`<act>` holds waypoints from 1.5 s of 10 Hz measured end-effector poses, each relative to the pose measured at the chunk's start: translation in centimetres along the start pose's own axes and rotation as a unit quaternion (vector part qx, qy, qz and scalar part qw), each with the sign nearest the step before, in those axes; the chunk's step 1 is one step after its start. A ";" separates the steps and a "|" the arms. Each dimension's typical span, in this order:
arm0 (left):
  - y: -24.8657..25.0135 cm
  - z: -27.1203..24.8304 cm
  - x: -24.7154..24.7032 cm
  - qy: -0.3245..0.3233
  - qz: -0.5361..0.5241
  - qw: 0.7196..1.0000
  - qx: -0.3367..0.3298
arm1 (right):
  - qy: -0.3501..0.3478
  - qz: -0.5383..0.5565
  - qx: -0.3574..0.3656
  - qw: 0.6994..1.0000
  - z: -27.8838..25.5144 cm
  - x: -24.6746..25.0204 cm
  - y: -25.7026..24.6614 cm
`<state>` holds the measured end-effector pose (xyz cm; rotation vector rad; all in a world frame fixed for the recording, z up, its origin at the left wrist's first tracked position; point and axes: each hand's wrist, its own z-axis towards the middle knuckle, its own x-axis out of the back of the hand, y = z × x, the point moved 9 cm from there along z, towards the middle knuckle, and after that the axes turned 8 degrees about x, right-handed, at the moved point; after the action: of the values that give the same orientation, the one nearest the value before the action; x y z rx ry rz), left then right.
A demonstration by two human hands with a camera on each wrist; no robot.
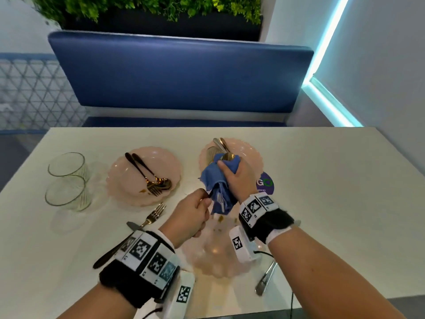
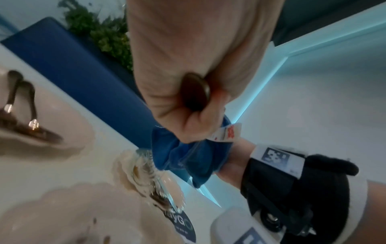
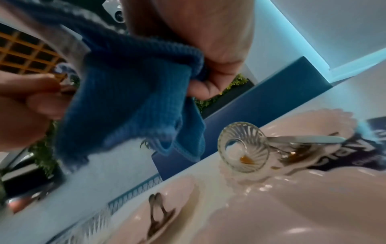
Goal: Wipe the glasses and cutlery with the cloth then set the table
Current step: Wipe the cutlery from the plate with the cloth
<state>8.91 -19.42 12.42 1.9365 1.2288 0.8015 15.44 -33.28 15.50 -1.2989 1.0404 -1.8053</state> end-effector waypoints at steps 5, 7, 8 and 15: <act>-0.6 -1.9 0.8 -0.062 -0.039 0.997 0.009 | 0.138 0.252 -0.148 0.946 -1.9 -0.1 3.0; 0.2 -2.1 -1.5 -0.106 -0.031 0.994 0.001 | 0.110 0.279 -0.147 0.942 -2.1 2.6 3.5; 0.8 -2.1 -2.5 -0.099 0.000 0.995 -0.013 | 0.164 0.295 -0.119 0.934 -1.8 4.8 3.5; 4.2 2.7 -13.9 -0.107 -0.162 0.981 -0.007 | -0.007 0.032 -0.064 0.997 -10.5 10.0 5.9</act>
<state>8.08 -34.18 12.45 1.6984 1.3533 0.4221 2.98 -42.28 12.51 -1.3352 1.1930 -1.7037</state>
